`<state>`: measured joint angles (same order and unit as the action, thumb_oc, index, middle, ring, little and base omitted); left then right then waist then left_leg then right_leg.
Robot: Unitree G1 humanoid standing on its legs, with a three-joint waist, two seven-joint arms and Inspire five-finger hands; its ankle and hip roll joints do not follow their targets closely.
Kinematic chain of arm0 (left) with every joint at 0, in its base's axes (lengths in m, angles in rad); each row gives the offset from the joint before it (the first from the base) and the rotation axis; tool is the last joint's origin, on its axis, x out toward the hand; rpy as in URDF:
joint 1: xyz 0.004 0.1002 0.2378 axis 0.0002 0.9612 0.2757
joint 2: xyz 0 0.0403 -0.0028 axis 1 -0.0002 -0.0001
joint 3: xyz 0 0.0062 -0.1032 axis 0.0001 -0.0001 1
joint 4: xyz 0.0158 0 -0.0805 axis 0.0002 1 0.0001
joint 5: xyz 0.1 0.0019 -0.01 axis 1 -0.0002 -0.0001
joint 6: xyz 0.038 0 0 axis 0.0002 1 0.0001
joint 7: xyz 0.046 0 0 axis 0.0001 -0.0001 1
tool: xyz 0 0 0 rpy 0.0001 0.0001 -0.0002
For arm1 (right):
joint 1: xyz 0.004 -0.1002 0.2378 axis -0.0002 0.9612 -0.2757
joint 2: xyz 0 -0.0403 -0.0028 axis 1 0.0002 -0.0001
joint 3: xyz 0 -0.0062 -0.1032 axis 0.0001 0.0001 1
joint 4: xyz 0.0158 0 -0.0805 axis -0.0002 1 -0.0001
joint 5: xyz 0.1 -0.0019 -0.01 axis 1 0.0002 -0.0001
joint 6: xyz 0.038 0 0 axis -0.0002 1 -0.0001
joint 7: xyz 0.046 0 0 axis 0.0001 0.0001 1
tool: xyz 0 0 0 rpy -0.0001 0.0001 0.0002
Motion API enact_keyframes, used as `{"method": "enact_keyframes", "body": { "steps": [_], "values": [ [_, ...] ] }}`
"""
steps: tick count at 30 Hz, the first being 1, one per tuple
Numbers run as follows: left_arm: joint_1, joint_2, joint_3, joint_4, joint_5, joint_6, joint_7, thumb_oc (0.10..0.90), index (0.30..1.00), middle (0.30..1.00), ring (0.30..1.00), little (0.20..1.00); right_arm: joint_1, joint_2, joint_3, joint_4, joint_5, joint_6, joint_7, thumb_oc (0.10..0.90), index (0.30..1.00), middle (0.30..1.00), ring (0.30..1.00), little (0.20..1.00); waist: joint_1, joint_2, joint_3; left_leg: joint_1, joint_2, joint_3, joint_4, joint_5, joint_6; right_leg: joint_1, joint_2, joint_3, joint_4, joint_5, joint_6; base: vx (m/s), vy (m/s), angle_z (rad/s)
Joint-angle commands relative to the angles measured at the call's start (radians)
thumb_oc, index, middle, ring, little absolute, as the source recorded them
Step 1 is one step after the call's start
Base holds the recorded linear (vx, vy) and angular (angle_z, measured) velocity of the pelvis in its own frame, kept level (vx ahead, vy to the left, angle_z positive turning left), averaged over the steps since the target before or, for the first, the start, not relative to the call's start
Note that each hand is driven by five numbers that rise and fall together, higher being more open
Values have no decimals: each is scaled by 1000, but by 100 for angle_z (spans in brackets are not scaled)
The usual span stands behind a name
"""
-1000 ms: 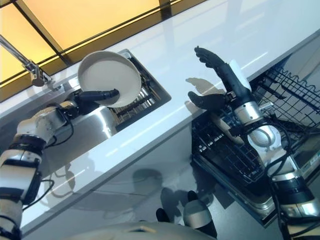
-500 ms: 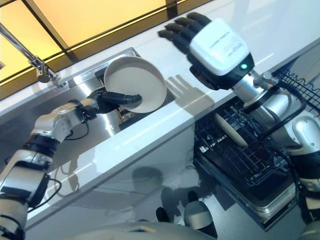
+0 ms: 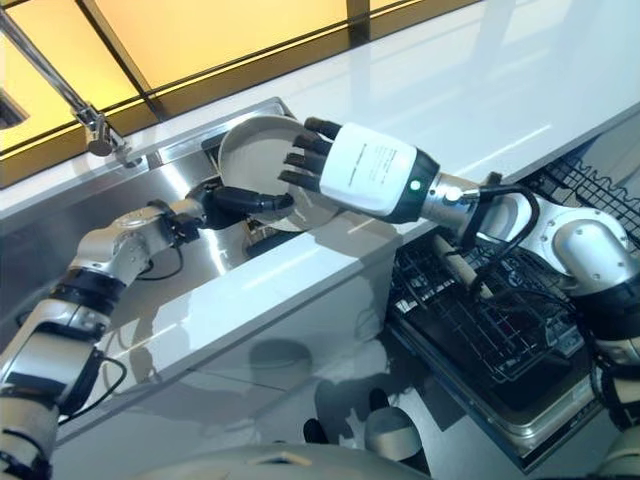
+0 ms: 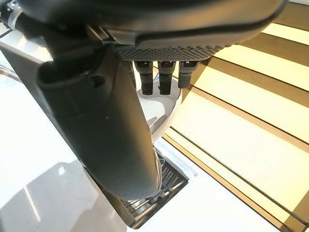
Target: Pick up plates and place into dishwasher.
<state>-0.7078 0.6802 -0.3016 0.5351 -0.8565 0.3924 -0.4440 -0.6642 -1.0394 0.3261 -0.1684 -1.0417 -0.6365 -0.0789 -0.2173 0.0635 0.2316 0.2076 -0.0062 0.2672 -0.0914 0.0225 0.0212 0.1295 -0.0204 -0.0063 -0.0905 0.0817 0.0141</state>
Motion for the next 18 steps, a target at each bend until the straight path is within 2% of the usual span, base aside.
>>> {"method": "enact_keyframes", "body": {
  "steps": [1, 18],
  "values": [
    [-113, 41, -37, -88, -113, -79, -41, 100, 300, 300, 300, 200, -48, 13, -1, 68, 20, 11, -13, 800, 900, 900, 900, 900, 23, 2, -142, -17, -17, -20, 23, -71, -6, -36, 6, -11, 38, -49, 116, 0, 0, 0],
    [-130, 61, -83, -237, -194, -101, -39, 100, 300, 300, 300, 200, -27, -10, 9, 155, -65, -7, -127, 800, 900, 900, 900, 900, 31, -5, -135, -20, -19, -32, 21, -72, -6, -38, 5, -16, 39, -49, 114, -15, -2, 0]
  ]
}}
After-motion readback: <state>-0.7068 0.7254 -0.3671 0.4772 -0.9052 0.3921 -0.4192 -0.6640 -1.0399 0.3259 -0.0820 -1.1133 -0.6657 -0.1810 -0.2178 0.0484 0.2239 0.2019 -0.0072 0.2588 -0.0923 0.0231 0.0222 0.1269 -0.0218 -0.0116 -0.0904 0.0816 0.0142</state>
